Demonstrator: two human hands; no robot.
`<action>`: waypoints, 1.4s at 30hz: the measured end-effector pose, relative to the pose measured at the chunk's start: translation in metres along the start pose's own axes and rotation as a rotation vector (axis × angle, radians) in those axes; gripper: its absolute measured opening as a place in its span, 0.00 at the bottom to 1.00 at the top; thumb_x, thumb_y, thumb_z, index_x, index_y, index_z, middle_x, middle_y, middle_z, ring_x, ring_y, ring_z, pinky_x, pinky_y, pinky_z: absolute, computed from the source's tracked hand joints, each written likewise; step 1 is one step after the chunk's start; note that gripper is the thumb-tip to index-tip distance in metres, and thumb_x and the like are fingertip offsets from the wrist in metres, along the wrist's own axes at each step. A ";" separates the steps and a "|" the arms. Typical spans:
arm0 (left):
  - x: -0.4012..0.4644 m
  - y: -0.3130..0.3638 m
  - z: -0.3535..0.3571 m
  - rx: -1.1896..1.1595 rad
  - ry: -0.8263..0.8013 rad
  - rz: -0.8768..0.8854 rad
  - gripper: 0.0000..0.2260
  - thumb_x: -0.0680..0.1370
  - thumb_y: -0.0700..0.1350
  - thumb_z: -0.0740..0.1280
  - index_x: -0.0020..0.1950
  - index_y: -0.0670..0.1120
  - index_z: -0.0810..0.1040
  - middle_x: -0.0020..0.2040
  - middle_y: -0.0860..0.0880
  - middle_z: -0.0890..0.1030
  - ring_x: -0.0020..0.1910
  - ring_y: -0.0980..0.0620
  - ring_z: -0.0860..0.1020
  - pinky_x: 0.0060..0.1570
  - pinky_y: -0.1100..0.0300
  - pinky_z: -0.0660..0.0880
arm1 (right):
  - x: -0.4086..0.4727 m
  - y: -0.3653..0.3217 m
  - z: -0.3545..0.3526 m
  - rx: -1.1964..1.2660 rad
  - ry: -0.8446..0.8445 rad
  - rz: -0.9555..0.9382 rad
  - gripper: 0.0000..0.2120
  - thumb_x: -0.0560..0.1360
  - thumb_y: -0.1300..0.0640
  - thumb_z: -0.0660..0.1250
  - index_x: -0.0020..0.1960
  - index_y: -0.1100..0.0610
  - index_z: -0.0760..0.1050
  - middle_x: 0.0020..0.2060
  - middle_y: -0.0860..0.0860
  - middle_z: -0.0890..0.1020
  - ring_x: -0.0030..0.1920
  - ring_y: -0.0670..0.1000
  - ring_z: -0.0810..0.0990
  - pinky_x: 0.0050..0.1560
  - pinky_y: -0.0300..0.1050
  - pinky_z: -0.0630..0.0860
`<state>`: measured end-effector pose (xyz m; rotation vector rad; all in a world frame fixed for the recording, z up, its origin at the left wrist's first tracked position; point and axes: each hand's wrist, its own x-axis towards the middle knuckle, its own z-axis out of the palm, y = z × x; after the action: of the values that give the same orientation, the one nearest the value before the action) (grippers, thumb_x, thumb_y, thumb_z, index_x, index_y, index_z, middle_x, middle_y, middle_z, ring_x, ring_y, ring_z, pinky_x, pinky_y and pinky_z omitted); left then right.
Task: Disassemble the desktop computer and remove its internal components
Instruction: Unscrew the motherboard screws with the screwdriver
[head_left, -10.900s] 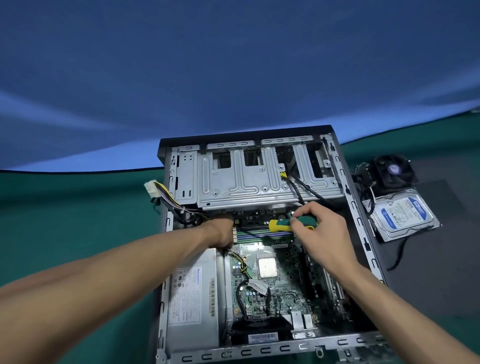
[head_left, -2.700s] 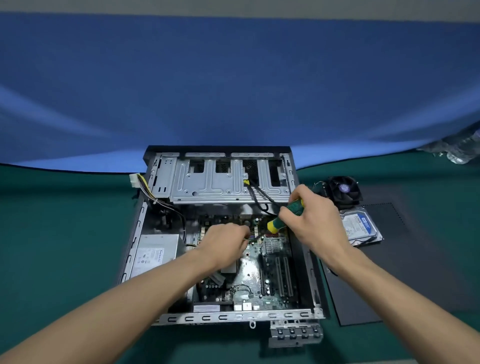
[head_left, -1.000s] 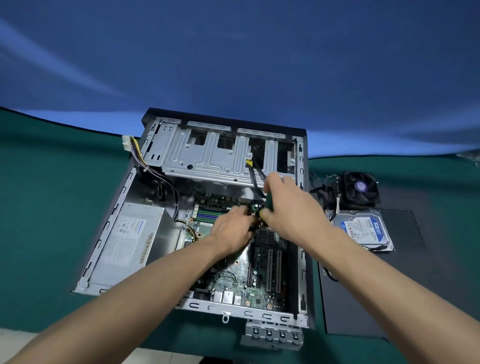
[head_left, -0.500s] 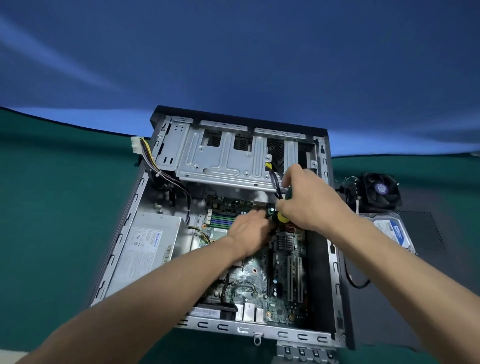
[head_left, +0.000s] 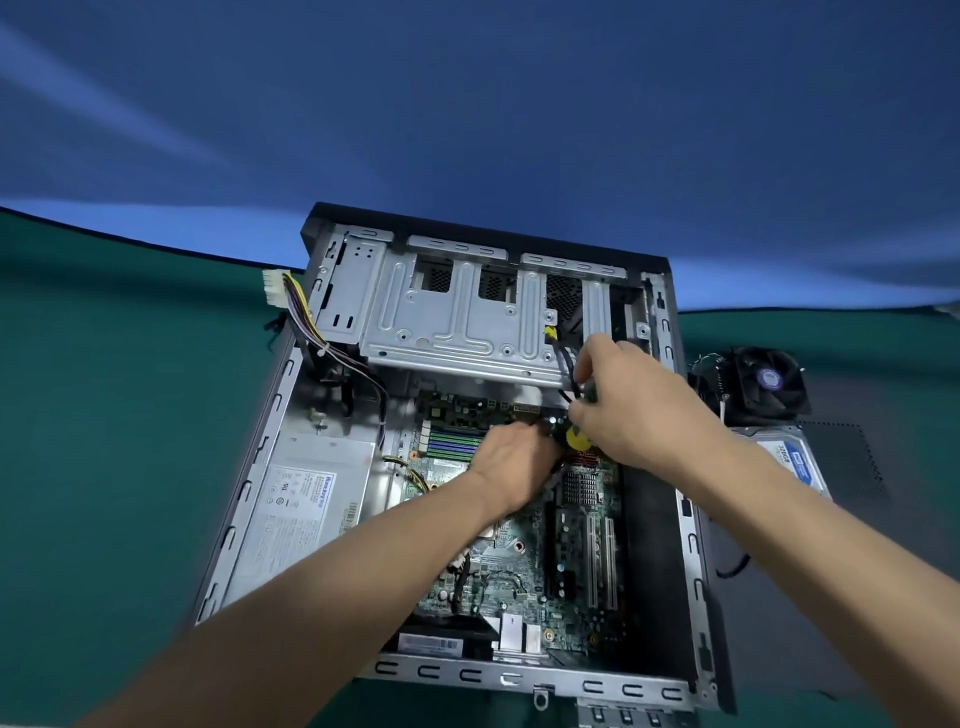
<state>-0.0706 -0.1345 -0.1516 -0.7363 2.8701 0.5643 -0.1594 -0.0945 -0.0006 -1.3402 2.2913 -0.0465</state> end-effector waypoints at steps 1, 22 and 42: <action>0.000 0.000 0.000 0.004 0.002 -0.001 0.10 0.75 0.34 0.61 0.38 0.47 0.71 0.35 0.49 0.74 0.33 0.49 0.71 0.34 0.58 0.66 | 0.001 -0.002 -0.002 0.005 -0.037 0.020 0.10 0.74 0.55 0.66 0.50 0.52 0.66 0.49 0.51 0.72 0.47 0.55 0.73 0.43 0.46 0.67; 0.002 -0.001 0.008 -0.007 -0.017 0.007 0.11 0.76 0.31 0.59 0.40 0.46 0.70 0.37 0.49 0.76 0.33 0.52 0.73 0.34 0.61 0.68 | 0.005 0.004 -0.005 -0.091 -0.029 0.013 0.12 0.78 0.48 0.61 0.54 0.56 0.65 0.46 0.53 0.74 0.46 0.57 0.74 0.42 0.47 0.70; 0.007 -0.001 0.001 -0.002 -0.054 0.017 0.11 0.77 0.34 0.59 0.37 0.45 0.68 0.32 0.48 0.74 0.30 0.51 0.74 0.32 0.61 0.71 | 0.004 0.004 -0.009 -0.006 -0.103 0.000 0.10 0.74 0.53 0.66 0.51 0.51 0.66 0.50 0.50 0.71 0.48 0.54 0.74 0.44 0.46 0.68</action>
<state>-0.0760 -0.1382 -0.1547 -0.6871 2.8290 0.5795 -0.1676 -0.0971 0.0045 -1.3146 2.2074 0.0283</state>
